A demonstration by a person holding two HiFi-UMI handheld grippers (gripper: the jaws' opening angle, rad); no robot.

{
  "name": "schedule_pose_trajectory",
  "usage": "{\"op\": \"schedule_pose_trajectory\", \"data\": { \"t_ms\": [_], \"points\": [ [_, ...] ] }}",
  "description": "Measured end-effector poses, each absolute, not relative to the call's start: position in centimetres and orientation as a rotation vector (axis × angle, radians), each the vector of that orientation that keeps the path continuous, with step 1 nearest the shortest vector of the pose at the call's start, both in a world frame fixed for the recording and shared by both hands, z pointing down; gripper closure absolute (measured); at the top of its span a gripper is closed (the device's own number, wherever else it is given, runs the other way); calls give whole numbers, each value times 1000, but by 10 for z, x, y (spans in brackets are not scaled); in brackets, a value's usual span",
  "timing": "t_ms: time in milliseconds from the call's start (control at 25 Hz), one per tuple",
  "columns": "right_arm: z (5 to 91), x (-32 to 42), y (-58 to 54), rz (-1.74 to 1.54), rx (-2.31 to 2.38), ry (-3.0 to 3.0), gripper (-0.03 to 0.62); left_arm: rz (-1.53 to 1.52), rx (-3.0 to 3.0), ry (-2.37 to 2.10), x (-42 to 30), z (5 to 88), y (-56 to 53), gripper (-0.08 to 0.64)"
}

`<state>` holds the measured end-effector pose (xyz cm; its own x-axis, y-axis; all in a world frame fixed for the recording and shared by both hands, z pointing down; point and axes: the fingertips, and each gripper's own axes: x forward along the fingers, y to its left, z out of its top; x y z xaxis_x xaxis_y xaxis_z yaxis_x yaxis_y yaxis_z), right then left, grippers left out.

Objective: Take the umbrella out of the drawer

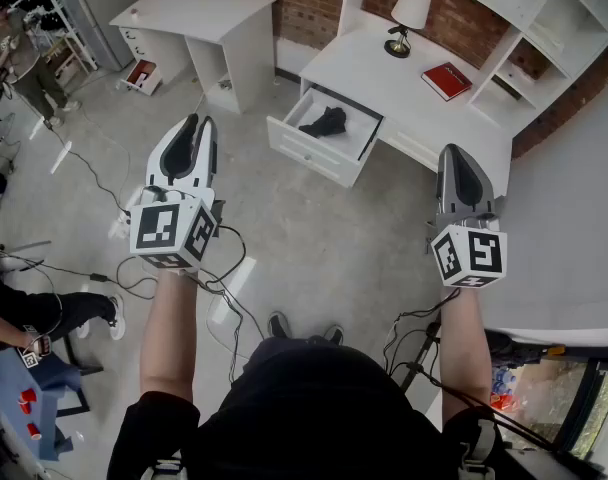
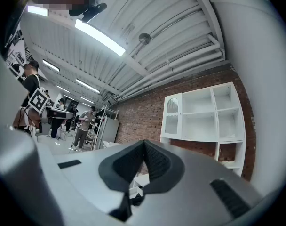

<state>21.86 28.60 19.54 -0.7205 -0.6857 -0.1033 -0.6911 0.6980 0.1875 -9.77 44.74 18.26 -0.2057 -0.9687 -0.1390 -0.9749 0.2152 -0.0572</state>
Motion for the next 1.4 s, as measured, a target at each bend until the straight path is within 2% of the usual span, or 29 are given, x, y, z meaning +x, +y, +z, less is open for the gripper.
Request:
{"op": "schedule_pose_trajectory", "data": {
  "t_ms": [720, 760, 800, 840, 920, 1120, 1280, 1400],
  "points": [
    [187, 170, 310, 345, -1200, 2842, 590, 134, -1935, 2297, -156, 188, 463, 485],
    [188, 167, 311, 349, -1209, 2851, 546, 141, -1946, 2285, -158, 189, 463, 478],
    [190, 164, 312, 349, -1217, 2860, 477, 142, -1956, 2275, -160, 190, 462, 427],
    [193, 162, 313, 345, -1226, 2867, 457, 138, -1967, 2268, -161, 193, 461, 365],
    [198, 161, 315, 330, -1240, 2875, 457, 126, -1996, 2261, -162, 200, 458, 323],
    [211, 158, 316, 301, -1246, 2908, 441, 110, -2067, 2268, -156, 223, 451, 300],
    [225, 154, 298, 276, -1215, 2942, 414, 40, -2081, 2298, -150, 246, 432, 246],
    [239, 152, 272, 216, -1182, 2952, 414, 4, -2088, 2334, -149, 257, 415, 241]
  ]
}}
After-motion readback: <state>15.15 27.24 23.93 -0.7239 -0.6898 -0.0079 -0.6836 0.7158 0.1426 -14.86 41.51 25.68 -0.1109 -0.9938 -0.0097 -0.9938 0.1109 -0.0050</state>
